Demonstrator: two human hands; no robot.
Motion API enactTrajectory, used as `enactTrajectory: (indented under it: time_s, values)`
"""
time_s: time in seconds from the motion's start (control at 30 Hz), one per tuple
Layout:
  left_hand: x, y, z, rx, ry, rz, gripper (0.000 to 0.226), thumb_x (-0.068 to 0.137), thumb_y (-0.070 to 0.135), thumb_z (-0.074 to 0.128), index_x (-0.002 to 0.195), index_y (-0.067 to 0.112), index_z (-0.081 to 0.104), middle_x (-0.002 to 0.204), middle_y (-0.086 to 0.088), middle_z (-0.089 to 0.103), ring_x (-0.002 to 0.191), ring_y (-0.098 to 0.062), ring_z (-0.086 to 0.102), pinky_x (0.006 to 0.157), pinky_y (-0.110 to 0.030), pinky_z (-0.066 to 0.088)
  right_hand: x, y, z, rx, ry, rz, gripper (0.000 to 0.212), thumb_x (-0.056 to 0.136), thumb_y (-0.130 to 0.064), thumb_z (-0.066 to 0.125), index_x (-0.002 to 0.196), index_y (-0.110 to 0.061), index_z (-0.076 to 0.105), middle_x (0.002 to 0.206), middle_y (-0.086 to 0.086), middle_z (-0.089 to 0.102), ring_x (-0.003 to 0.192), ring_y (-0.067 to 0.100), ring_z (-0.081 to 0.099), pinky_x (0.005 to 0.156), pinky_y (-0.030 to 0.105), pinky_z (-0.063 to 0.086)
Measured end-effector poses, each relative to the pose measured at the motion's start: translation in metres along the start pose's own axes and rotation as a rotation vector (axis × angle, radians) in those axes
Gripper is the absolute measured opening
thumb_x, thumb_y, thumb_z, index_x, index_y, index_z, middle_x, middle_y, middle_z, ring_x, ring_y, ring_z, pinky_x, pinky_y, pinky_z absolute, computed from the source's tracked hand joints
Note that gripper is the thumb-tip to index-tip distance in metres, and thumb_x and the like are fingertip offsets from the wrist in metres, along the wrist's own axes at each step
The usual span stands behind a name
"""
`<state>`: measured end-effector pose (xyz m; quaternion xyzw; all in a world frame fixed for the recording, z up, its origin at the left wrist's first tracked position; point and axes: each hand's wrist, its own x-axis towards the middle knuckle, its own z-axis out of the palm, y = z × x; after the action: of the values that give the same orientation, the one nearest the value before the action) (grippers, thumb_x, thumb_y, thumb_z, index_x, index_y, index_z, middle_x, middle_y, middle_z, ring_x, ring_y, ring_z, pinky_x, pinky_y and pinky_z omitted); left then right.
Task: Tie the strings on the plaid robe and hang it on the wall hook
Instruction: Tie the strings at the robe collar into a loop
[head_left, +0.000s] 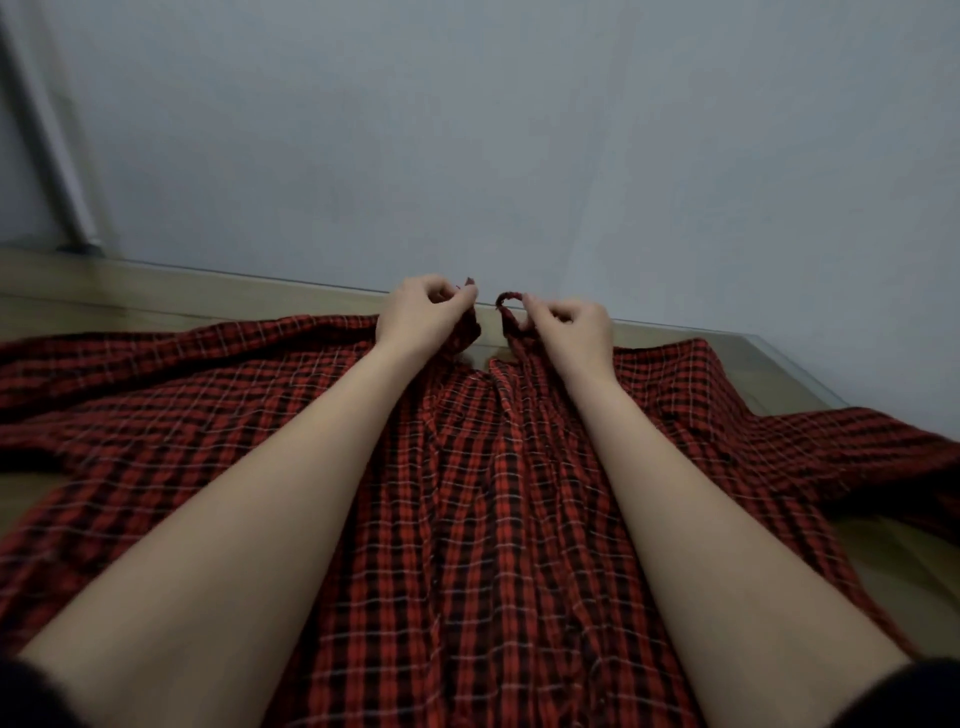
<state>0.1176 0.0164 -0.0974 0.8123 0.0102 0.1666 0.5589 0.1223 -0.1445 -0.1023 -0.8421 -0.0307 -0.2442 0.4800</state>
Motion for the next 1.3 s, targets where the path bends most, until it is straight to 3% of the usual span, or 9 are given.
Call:
enactTrajectory:
  time_s: [0.13, 0.23, 0.33, 0.5, 0.67, 0.83, 1.0, 1.17, 1.3]
  values:
    - [0.001, 0.002, -0.001, -0.054, -0.062, -0.055, 0.012, 0.078, 0.020, 0.065, 0.066, 0.022, 0.064, 0.073, -0.002, 0.066, 0.078, -0.023, 0.066, 0.082, -0.037, 0.053, 0.007, -0.011, -0.011, 0.383, -0.150, 0.070, 0.038, 0.085, -0.020, 0.062, 0.048, -0.016, 0.066, 0.101, 0.003, 0.071, 0.103, 0.011, 0.063, 0.096, 0.042, 0.047]
    - [-0.003, 0.012, -0.004, -0.115, -0.098, -0.085, 0.017, 0.081, 0.005, 0.055, 0.086, 0.014, 0.068, 0.068, 0.001, 0.061, 0.065, -0.015, 0.057, 0.065, -0.025, 0.048, 0.009, -0.029, -0.016, 0.669, -0.257, 0.110, 0.043, 0.084, -0.014, 0.057, 0.041, -0.015, 0.065, 0.087, 0.003, 0.074, 0.105, 0.020, 0.064, 0.085, 0.036, 0.047]
    - [-0.004, 0.020, -0.010, -0.191, -0.145, -0.117, 0.028, 0.080, -0.006, 0.050, 0.086, 0.014, 0.069, 0.067, -0.002, 0.059, 0.059, -0.013, 0.054, 0.049, -0.016, 0.046, 0.011, -0.042, -0.016, 0.881, -0.293, 0.187, 0.045, 0.093, -0.017, 0.048, 0.054, -0.012, 0.069, 0.065, 0.003, 0.073, 0.081, 0.023, 0.068, 0.080, 0.028, 0.048]
    - [0.001, 0.026, -0.022, -0.283, -0.231, -0.256, 0.030, 0.077, -0.014, 0.059, 0.066, 0.014, 0.060, 0.064, -0.006, 0.059, 0.059, -0.018, 0.057, 0.041, -0.017, 0.049, 0.009, -0.042, -0.018, 0.630, -0.414, 0.336, 0.034, 0.093, -0.044, 0.049, 0.097, -0.012, 0.060, 0.070, 0.003, 0.060, 0.064, 0.015, 0.061, 0.071, 0.027, 0.050]
    - [0.004, 0.032, -0.023, -0.288, -0.427, -0.347, 0.008, 0.084, 0.010, 0.062, 0.077, 0.015, 0.062, 0.074, -0.003, 0.062, 0.069, -0.016, 0.059, 0.049, -0.020, 0.050, -0.001, -0.036, -0.019, 0.411, -0.700, 0.247, 0.013, 0.085, -0.021, 0.067, 0.097, -0.022, 0.064, 0.068, -0.008, 0.060, 0.059, 0.005, 0.045, 0.058, 0.017, 0.039]
    - [0.007, 0.044, -0.029, -0.452, -0.306, -0.434, 0.019, 0.087, 0.027, 0.058, 0.071, 0.017, 0.055, 0.076, 0.000, 0.053, 0.070, -0.015, 0.052, 0.058, -0.027, 0.045, 0.004, -0.035, -0.012, 0.409, -0.531, 0.346, 0.025, 0.080, -0.017, 0.073, 0.101, -0.010, 0.062, 0.080, 0.002, 0.057, 0.056, 0.008, 0.046, 0.064, 0.026, 0.045]
    - [0.004, 0.049, -0.021, -0.278, -0.182, -0.197, 0.009, 0.080, 0.019, 0.066, 0.073, 0.014, 0.067, 0.074, 0.001, 0.060, 0.068, -0.012, 0.053, 0.061, -0.023, 0.043, 0.010, -0.033, -0.012, 0.399, -0.524, 0.345, 0.016, 0.081, -0.027, 0.072, 0.085, -0.015, 0.062, 0.071, 0.000, 0.049, 0.051, 0.007, 0.044, 0.066, 0.029, 0.046]
    - [-0.003, 0.056, -0.008, -0.256, -0.414, 0.037, 0.023, 0.091, 0.019, 0.054, 0.106, 0.010, 0.070, 0.099, -0.004, 0.070, 0.094, -0.013, 0.063, 0.091, -0.026, 0.047, 0.009, -0.040, -0.008, 0.433, -0.544, 0.188, 0.008, 0.083, -0.014, 0.068, 0.086, -0.017, 0.061, 0.068, 0.000, 0.050, 0.047, 0.006, 0.042, 0.052, 0.028, 0.033]
    - [-0.010, 0.062, -0.009, -0.302, -0.455, -0.003, 0.029, 0.092, 0.012, 0.041, 0.100, 0.018, 0.069, 0.089, 0.009, 0.063, 0.089, -0.008, 0.057, 0.084, -0.024, 0.045, 0.010, -0.036, -0.008, 0.494, -0.539, 0.166, 0.003, 0.083, -0.020, 0.069, 0.083, -0.018, 0.066, 0.067, -0.002, 0.052, 0.050, 0.007, 0.041, 0.051, 0.026, 0.030]
